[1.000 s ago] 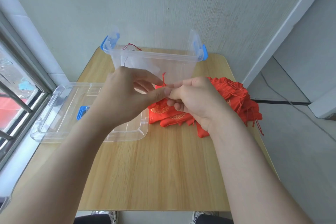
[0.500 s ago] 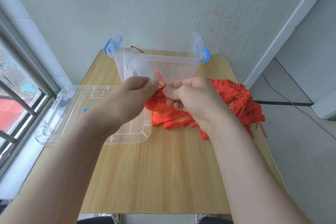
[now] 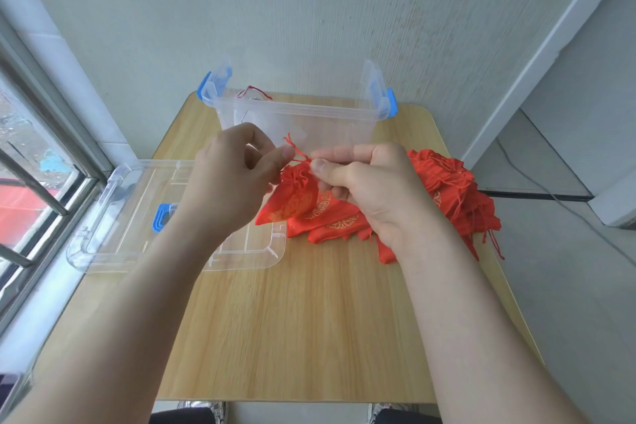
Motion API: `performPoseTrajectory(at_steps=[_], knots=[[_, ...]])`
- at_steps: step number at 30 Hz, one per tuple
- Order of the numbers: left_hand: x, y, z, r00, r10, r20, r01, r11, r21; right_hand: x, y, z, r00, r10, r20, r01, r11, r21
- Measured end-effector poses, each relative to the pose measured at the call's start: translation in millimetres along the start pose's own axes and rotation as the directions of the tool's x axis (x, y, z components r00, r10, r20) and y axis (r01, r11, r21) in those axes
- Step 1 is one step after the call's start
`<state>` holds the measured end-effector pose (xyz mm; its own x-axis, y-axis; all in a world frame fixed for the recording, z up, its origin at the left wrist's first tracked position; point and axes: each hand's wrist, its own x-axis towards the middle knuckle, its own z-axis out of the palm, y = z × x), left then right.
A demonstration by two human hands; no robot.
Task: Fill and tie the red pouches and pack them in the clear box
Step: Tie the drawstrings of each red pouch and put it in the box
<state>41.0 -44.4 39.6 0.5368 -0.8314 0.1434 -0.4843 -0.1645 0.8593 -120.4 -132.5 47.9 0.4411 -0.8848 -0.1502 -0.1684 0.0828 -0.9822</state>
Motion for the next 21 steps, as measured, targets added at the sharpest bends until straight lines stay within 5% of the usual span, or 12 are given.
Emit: performPoseTrajectory(at_steps=[6, 10, 14, 18, 21], knots=[[3, -3, -4, 0.996, -0.053, -0.067, 0.057, 0.996, 0.063, 3, 3, -7, 0.999, 0.022, -0.05, -0.017, 0.994, 0.105], [2, -5, 1, 0.997, -0.01, -0.078, 0.023, 0.985, 0.17, 4, 9, 0, 0.98, -0.101, -0.174, 0.067, 0.979, -0.192], [3, -4, 4, 0.985, 0.024, -0.17, 0.015, 0.974, 0.227, 3, 16, 11, 0.907, -0.38, -0.183, 0.224, 0.802, -0.553], [-1, 2, 7, 0.964, 0.08, -0.252, -0.024, 0.976, 0.218, 2, 18, 18, 0.833, -0.548, -0.08, 0.378, 0.669, -0.64], [-1, 5, 3, 0.987, 0.05, -0.155, -0.027, 0.989, 0.147, 5, 20, 17, 0.814, -0.577, -0.074, 0.434, 0.688, -0.582]])
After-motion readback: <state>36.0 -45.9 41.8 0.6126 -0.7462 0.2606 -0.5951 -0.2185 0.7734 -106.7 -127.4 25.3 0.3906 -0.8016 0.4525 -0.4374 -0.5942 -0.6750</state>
